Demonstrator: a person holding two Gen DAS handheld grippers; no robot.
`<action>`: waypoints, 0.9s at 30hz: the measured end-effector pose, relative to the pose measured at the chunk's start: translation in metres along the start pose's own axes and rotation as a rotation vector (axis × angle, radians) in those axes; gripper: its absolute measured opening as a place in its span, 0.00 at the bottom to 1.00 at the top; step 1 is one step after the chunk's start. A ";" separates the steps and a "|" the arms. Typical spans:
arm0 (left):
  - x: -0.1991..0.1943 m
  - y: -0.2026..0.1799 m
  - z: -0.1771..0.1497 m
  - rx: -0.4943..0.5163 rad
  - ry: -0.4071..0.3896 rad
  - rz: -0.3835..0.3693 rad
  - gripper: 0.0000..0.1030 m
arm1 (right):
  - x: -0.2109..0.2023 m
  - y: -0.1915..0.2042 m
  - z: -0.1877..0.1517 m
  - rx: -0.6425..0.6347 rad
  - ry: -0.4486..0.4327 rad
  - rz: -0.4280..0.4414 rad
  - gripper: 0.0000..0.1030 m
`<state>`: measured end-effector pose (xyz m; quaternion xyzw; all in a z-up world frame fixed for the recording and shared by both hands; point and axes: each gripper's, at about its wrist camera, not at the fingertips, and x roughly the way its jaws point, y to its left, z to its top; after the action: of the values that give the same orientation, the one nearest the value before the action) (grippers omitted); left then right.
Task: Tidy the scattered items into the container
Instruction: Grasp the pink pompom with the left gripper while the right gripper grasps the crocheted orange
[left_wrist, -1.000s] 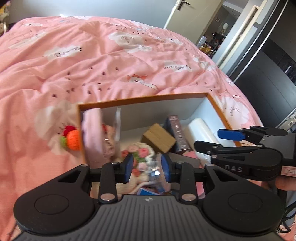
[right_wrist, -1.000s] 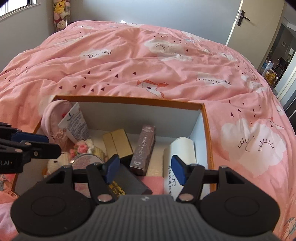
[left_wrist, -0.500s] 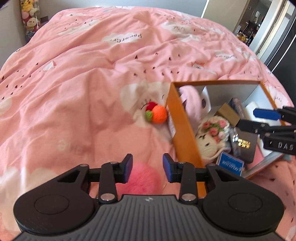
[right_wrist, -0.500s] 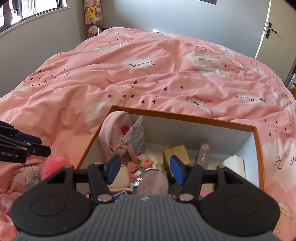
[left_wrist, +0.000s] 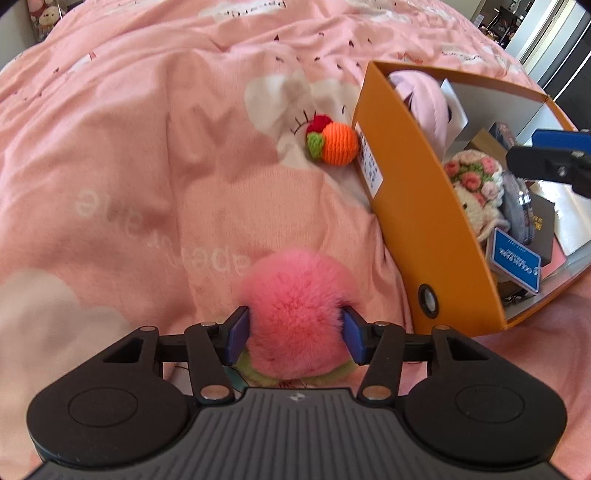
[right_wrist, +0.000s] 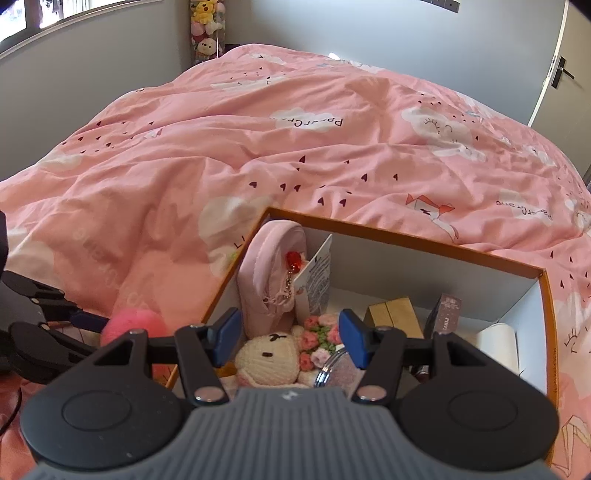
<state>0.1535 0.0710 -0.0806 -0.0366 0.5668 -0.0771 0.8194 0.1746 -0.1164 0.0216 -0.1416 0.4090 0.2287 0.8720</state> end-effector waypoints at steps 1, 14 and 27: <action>0.002 0.000 -0.001 0.000 0.003 -0.002 0.60 | 0.001 0.001 0.000 0.000 0.002 0.001 0.60; 0.020 -0.002 -0.010 0.021 -0.002 0.023 0.47 | 0.015 0.020 0.014 -0.113 -0.023 0.048 0.60; -0.015 0.009 0.013 0.023 -0.121 0.070 0.14 | 0.057 0.066 0.043 -0.577 0.014 0.092 0.57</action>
<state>0.1608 0.0820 -0.0635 -0.0116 0.5164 -0.0525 0.8546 0.2007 -0.0246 0.0001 -0.3669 0.3390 0.3738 0.7815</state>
